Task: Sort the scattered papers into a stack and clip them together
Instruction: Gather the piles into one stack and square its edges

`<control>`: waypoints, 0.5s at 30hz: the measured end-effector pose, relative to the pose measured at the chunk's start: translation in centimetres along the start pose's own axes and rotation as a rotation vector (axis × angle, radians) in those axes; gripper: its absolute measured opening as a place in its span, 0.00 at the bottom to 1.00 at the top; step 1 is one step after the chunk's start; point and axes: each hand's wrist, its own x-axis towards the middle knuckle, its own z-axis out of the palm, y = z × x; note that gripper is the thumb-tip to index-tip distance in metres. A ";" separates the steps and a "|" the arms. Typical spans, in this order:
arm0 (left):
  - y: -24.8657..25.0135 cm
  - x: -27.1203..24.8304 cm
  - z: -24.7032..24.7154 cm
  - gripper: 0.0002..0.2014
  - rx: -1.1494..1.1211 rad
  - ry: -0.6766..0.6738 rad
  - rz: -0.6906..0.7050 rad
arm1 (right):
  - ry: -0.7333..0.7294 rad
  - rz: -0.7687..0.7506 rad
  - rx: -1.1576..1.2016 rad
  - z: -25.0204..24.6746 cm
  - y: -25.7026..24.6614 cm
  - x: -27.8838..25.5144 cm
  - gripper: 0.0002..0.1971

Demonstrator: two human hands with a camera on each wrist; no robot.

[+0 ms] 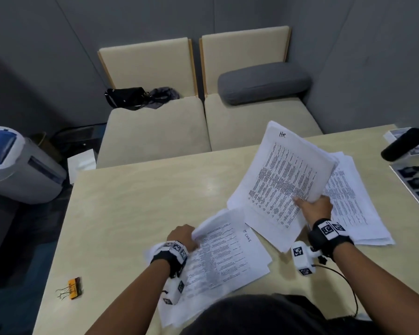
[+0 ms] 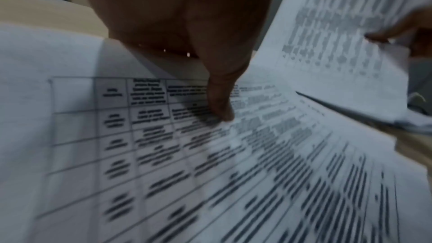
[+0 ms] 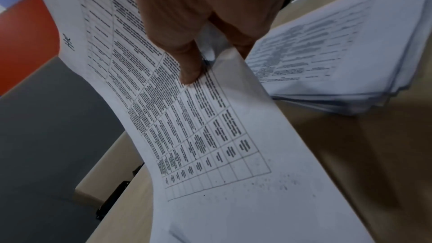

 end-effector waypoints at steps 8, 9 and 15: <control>-6.5 -5.2 -10.8 0.12 -0.770 0.421 0.134 | -0.028 0.045 -0.050 -0.9 0.3 0.9 0.18; -6.6 -6.0 -11.7 0.10 -0.905 0.426 0.140 | -0.040 0.049 -0.054 -0.8 0.4 0.7 0.19; -4.0 -6.3 -13.9 0.13 -1.294 0.450 0.180 | -0.162 -0.007 -0.091 1.5 -0.6 -1.7 0.21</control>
